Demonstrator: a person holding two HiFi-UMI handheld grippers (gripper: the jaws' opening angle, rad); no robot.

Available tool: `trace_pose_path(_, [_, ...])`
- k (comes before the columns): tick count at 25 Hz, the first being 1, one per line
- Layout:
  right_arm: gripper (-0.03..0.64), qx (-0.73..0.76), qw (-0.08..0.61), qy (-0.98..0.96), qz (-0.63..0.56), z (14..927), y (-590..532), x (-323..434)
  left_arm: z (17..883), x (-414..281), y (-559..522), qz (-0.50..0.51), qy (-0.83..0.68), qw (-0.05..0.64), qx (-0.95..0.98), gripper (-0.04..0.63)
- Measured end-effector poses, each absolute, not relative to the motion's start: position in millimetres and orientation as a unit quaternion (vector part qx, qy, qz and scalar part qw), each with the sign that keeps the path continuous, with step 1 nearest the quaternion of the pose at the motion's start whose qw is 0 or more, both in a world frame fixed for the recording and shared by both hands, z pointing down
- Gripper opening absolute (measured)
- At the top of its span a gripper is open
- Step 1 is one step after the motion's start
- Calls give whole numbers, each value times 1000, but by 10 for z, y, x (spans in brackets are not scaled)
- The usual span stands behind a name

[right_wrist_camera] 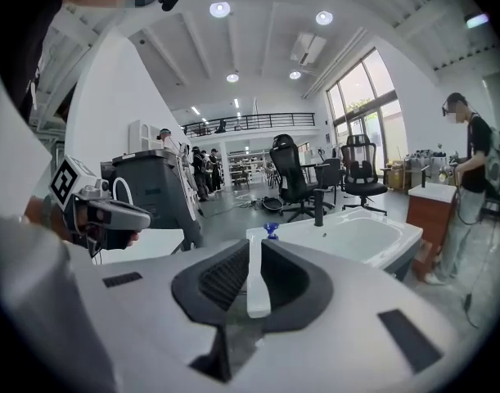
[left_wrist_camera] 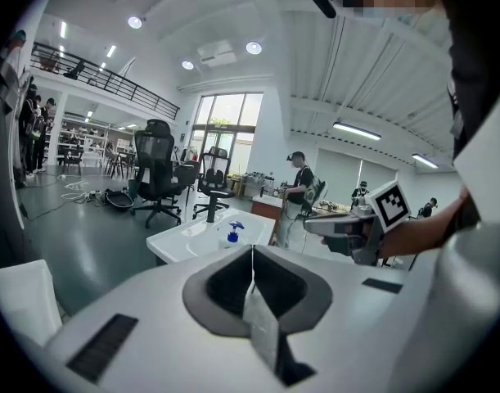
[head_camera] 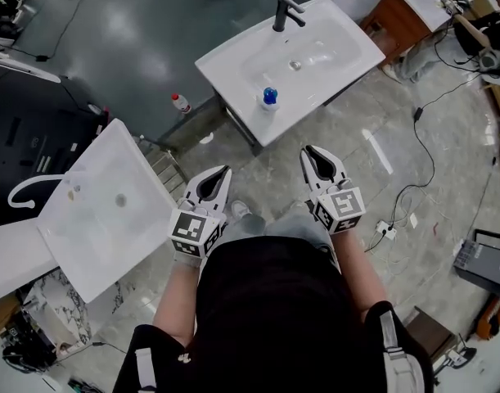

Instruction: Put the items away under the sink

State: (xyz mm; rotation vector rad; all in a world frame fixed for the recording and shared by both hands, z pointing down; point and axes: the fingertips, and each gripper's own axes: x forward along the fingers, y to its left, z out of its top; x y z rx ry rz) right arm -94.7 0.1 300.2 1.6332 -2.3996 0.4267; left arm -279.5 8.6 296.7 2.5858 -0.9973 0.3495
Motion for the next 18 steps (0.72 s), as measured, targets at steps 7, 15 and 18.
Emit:
trace_pose_path(7, [46,559,123,-804,160,3208,-136,-930,3011,-2935,49,128,-356,183,907,23])
trace_pose_path(15, [137,529,145,-815,188,3581,-467,-901,3047,-3077,44,144,-401,193,884,23])
trace_pose_path(18, [149,511,150,-823,200,3747,-612,-898,3063,-3092,69,152,-424,200,870,23])
